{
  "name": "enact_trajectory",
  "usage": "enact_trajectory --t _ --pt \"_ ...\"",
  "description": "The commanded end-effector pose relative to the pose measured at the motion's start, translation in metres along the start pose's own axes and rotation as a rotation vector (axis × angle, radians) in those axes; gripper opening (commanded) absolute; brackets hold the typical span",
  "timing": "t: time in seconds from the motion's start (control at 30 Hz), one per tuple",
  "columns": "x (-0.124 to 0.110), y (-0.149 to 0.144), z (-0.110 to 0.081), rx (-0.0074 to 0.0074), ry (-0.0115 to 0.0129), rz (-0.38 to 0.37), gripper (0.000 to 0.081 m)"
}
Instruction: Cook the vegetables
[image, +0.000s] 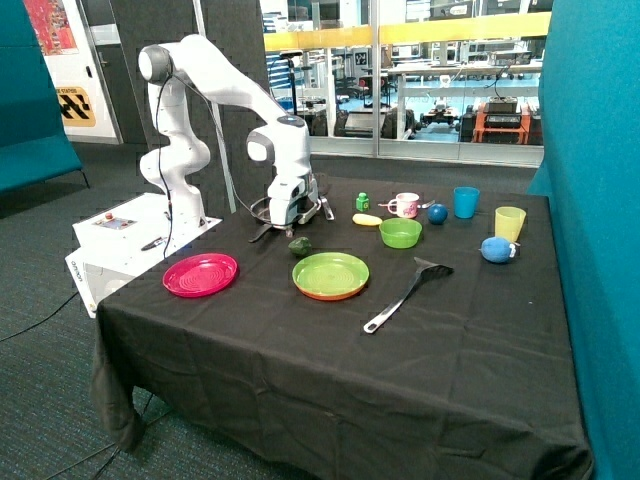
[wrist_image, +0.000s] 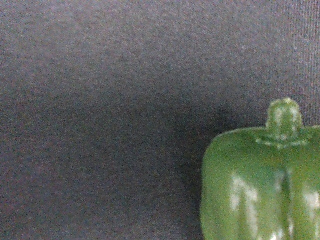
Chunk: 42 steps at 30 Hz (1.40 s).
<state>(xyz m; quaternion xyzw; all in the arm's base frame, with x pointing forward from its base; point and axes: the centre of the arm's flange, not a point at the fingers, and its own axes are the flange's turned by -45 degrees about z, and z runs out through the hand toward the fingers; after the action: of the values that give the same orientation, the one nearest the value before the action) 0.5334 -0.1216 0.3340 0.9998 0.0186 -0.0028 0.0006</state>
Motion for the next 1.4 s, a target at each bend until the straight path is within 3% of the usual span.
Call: enact_trajectory --t 0.0,0.43,0.83,1.37 --pt "-0.003 0.006 0.015 0.0011 0.0057 0.006 0.0629" --pt "-0.003 0.007 0.031 0.0011 0.0057 -0.01 0.0615" --pt "0.009 0.005 0.033 0.001 0.0057 -0.034 0.0623" --pt "0.004 0.001 0.042 0.001 0.0057 -0.038 0.0612"
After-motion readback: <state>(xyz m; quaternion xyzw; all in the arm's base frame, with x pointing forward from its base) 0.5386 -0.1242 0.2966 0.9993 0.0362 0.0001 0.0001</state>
